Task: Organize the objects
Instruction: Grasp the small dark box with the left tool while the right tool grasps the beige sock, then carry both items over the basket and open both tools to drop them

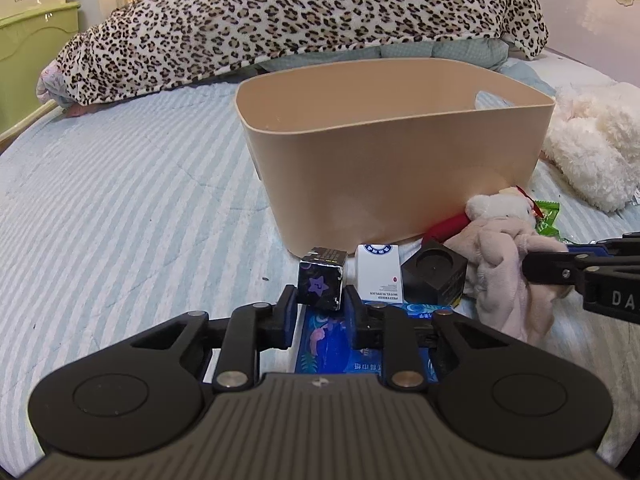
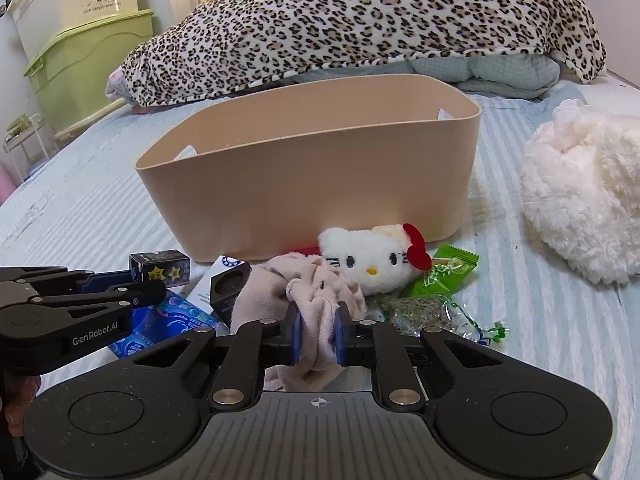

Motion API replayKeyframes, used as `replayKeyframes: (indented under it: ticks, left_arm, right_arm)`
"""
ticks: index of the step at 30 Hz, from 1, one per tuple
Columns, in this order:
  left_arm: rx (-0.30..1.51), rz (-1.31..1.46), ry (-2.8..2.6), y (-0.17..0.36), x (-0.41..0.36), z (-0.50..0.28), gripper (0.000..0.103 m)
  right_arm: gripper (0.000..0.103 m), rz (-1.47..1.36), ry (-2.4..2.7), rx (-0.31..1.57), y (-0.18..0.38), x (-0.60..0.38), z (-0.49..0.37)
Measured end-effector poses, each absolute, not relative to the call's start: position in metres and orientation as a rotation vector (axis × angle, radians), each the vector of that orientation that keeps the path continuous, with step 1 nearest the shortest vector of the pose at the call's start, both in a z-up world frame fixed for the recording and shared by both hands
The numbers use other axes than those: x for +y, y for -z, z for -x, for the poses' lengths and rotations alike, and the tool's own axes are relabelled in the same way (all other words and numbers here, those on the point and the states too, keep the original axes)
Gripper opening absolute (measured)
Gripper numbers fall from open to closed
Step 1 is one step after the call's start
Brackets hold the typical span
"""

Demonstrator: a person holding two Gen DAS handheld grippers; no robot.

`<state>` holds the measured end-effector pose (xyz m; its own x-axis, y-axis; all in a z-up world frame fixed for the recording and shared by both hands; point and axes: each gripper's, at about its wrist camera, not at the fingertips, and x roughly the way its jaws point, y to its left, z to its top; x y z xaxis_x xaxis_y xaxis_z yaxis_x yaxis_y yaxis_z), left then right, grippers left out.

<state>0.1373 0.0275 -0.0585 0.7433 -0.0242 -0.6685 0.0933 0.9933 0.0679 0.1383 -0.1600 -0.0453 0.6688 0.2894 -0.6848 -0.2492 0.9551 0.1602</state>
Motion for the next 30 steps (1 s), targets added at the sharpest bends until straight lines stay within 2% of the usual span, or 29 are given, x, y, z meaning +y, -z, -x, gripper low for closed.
replayKeyframes:
  ticks: [10,18,26,30]
  left_arm:
    - [0.668,-0.097,0.056,0.039,0.032,-0.125,0.026]
    - [0.573,-0.085,0.046,-0.004,0.036,-0.127,0.026]
    - [0.503,-0.08,0.061,-0.035,0.023,-0.163,0.026]
    - [0.535,-0.061,0.081,-0.035,0.015,-0.194,0.026]
  right_arm:
    - [0.015,-0.083,-0.295,0.74,0.026,-0.17,-0.133]
    - [0.015,-0.108,-0.288,0.64,-0.01,-0.179,-0.144]
    - [0.014,-0.139,-0.27,0.53,-0.05,-0.191,-0.177]
    - [0.014,-0.157,-0.26,0.496,-0.058,-0.193,-0.205]
